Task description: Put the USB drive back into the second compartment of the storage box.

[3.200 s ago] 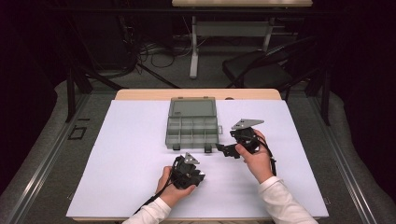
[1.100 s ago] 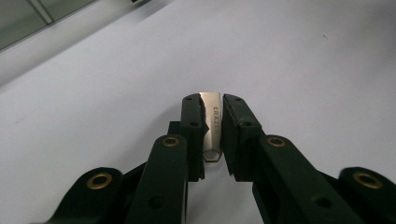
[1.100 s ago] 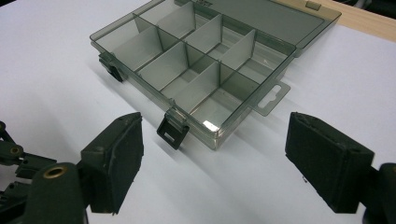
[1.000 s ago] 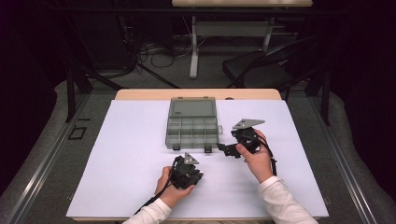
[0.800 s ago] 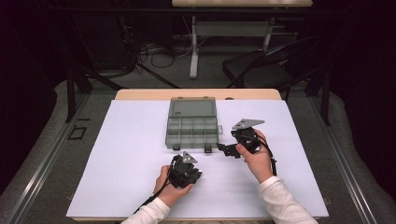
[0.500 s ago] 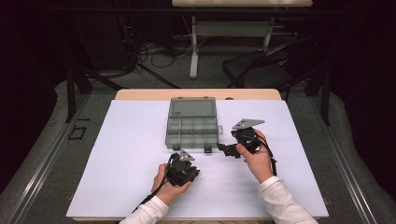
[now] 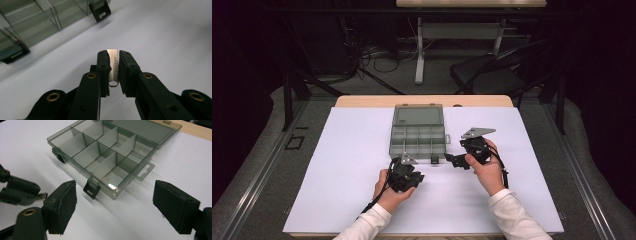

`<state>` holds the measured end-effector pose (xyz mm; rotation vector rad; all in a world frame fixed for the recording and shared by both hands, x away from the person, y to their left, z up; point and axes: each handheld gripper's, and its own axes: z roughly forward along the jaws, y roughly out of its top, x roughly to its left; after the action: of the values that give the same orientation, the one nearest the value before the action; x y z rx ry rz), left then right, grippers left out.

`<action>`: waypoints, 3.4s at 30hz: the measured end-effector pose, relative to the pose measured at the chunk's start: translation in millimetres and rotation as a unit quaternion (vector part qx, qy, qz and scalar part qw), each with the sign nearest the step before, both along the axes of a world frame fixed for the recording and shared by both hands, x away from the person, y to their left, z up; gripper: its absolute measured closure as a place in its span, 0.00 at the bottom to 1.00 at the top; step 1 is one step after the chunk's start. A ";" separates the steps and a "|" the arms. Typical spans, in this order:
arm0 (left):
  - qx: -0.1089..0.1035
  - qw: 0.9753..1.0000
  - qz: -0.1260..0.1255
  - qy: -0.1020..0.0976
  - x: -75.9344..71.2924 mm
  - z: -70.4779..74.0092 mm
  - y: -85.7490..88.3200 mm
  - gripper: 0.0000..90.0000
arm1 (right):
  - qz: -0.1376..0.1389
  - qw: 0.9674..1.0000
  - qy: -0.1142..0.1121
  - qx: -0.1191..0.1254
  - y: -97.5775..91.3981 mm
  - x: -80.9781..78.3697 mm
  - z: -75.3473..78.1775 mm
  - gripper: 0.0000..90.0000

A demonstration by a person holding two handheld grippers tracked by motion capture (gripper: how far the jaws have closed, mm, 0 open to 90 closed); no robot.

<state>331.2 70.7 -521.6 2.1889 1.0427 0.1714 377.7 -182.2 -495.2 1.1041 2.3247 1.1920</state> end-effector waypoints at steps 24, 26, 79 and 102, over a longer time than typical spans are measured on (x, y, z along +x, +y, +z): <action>0.009 0.999 0.039 -0.020 65.0 47.5 11.1 0.87 | -0.003 1.000 0.002 0.001 -2.2 0.4 -1.7 0.21; 0.008 0.999 0.041 -0.019 69.1 50.5 11.7 0.87 | -0.004 1.000 0.003 0.001 -2.3 0.6 -1.8 0.21; 0.055 0.994 0.098 -0.002 154.0 49.3 5.2 0.87 | -0.004 1.000 0.004 -0.001 -4.0 1.5 -2.7 0.21; 0.075 0.991 0.107 0.019 163.5 24.2 -3.1 0.87 | -0.003 1.000 0.003 -0.001 -3.8 1.6 -3.3 0.21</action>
<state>494.7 67.6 -497.4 2.2156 1.3248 0.3162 379.3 -186.0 -498.6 1.1148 2.3250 1.1853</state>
